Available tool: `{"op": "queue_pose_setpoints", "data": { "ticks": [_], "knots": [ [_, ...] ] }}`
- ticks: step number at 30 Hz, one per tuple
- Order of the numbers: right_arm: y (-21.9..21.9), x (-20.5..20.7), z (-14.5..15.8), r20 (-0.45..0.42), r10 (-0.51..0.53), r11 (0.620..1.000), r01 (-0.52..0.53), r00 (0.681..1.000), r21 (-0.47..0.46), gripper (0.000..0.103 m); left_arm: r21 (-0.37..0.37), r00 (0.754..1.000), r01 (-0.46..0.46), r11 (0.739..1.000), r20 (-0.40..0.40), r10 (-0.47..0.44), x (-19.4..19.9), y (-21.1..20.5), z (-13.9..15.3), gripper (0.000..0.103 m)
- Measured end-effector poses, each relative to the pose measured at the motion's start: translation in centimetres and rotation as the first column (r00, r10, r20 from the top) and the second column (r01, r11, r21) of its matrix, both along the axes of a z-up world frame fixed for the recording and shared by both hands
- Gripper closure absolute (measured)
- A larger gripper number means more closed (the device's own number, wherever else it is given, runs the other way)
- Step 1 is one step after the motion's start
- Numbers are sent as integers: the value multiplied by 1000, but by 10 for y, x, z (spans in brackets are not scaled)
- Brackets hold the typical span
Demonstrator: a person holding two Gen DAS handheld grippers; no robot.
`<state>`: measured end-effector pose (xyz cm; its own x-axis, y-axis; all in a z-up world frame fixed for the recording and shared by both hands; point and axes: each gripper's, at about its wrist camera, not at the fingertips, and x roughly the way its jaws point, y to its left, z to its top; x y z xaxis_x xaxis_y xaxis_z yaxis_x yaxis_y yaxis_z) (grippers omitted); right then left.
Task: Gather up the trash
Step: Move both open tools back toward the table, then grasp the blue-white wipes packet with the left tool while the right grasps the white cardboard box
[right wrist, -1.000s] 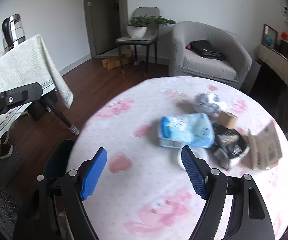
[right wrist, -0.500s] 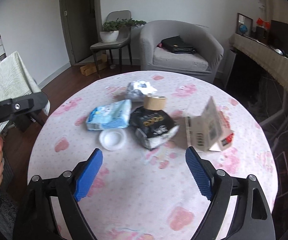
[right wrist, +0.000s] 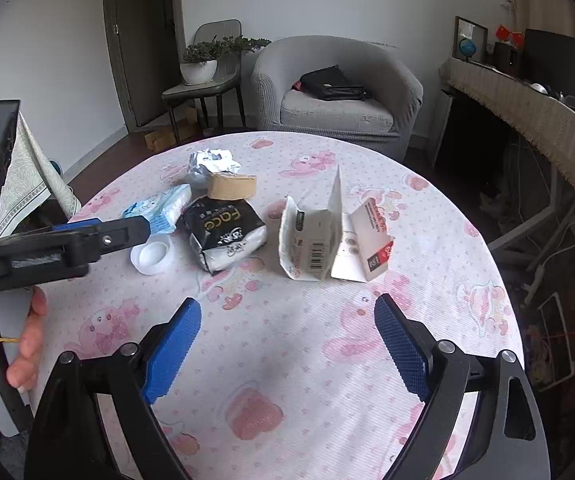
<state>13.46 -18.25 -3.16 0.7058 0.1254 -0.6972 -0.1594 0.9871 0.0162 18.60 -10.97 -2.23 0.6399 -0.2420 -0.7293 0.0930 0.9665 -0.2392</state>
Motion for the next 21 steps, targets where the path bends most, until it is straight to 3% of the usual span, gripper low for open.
{"op": "queue_pose_setpoints", "data": {
  "ticks": [3, 16, 21],
  "knots": [
    [-9, 2, -2, -7, -1, 1000, 1, 1000, 16, 14, 11, 999, -36, 999, -12, 37, 6, -2, -4, 9],
    [-21, 19, -7, 0, 9, 999, -9, 1000, 37, 14, -67, 995, -101, 993, -25, 99, 27, -3, -6, 9],
    [-28, 28, -7, 4, 7, 998, -7, 1000, 56, 15, -76, 994, -105, 992, -4, 105, 32, -4, -6, 16]
  ]
}}
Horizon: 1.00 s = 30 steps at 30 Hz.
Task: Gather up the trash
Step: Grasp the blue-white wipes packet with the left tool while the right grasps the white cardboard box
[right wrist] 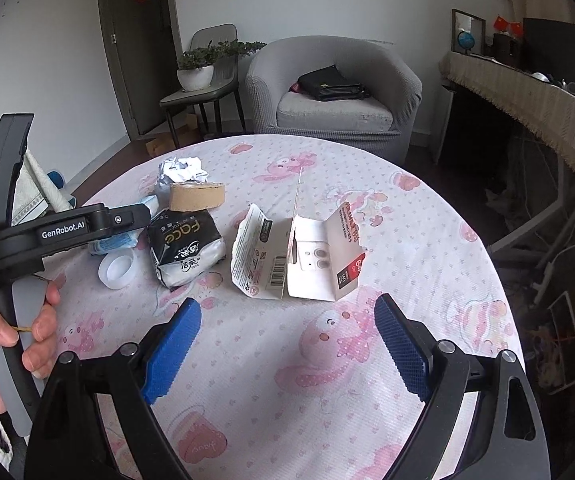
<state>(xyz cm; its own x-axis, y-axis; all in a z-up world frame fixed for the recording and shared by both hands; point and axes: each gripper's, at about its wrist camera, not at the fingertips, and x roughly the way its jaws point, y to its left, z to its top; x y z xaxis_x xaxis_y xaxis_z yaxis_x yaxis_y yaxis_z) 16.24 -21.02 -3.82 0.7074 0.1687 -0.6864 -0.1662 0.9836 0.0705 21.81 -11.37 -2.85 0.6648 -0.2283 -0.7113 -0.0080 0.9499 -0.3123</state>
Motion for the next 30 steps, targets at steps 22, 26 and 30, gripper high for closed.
{"op": "queue_pose_setpoints", "data": {
  "ticks": [22, 26, 30],
  "knots": [
    [3, 46, -10, -74, -32, 998, 36, 997, 59, 74, -53, 998, 46, 998, 52, -43, -6, 23, 13, 32],
    [4, 51, -10, -97, -47, 997, 54, 994, 62, 80, -47, 996, 61, 997, 68, -58, -11, 28, 18, 32],
    [3, 56, -10, -112, -70, 994, 78, 991, 72, 90, -43, 993, 85, 995, 85, -81, -16, 35, 24, 32]
  ]
}}
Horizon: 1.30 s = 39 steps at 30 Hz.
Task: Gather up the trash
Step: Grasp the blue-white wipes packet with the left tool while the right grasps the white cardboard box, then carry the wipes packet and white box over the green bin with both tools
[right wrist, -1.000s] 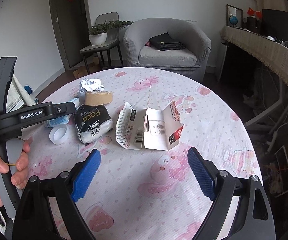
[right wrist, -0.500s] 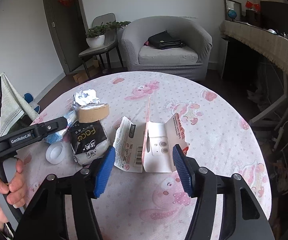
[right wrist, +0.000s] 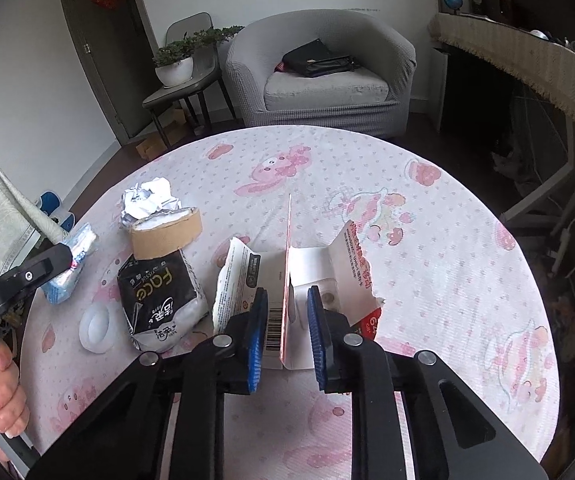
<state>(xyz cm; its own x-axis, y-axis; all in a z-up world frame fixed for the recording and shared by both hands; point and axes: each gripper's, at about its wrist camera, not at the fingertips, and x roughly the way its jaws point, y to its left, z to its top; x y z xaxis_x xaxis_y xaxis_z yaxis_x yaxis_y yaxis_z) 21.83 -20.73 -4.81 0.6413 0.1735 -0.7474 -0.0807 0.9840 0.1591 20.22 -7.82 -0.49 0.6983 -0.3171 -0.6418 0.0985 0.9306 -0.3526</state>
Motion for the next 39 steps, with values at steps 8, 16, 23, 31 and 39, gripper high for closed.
{"op": "queue_pose_setpoints", "data": {
  "ticks": [8, 16, 23, 31, 39],
  "knots": [
    [0, 0, 16, 30, -50, 999, 50, 998, 18, 102, 30, 999, 31, 999, 41, -33, -15, 22, 12, 32],
    [15, -6, 46, 106, -55, 998, 51, 993, 44, 102, 60, 998, 25, 998, 53, -28, -27, 52, 18, 32],
    [47, -5, 63, 141, -10, 999, 2, 990, 55, 102, 75, 999, 13, 997, 39, -16, -35, 78, 19, 32],
    [87, -7, 82, 181, 59, 995, -73, 982, 71, 102, 124, 1000, 13, 992, 15, -15, -43, 102, 16, 32],
    [126, -9, 91, 198, 131, 985, -150, 971, 82, 102, 164, 1000, -7, 986, -4, 8, -53, 135, 10, 32]
  ]
}}
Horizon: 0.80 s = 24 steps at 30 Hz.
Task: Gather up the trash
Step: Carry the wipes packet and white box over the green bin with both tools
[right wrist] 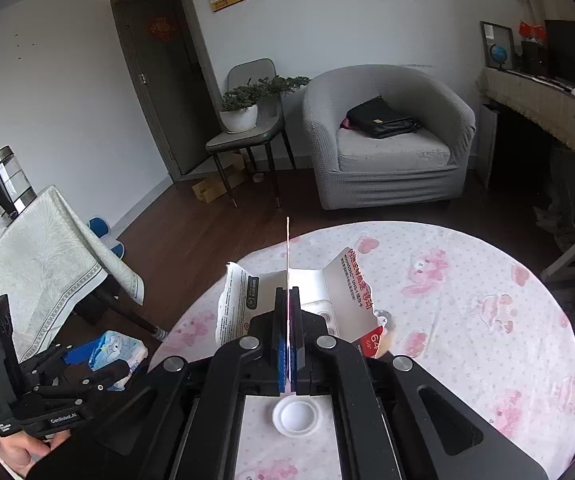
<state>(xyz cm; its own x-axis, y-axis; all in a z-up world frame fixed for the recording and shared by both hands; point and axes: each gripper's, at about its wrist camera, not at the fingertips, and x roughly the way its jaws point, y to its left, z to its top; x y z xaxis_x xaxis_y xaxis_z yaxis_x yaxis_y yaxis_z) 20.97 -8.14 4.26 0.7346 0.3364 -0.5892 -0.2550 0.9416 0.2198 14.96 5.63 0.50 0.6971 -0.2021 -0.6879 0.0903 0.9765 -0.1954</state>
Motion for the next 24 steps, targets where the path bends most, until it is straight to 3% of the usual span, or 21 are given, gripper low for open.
{"op": "queue_pose_setpoints", "data": {
  "ticks": [14, 24],
  "knots": [
    [84, 5, -4, -24, 161, 986, -162, 987, -30, 102, 38, 990, -99, 994, -101, 102, -7, 76, -53, 33],
    [143, 8, -11, -56, 262, 964, -264, 963, -33, 102, 52, 974, -126, 991, -182, 133, -8, 109, -87, 33]
  ]
}}
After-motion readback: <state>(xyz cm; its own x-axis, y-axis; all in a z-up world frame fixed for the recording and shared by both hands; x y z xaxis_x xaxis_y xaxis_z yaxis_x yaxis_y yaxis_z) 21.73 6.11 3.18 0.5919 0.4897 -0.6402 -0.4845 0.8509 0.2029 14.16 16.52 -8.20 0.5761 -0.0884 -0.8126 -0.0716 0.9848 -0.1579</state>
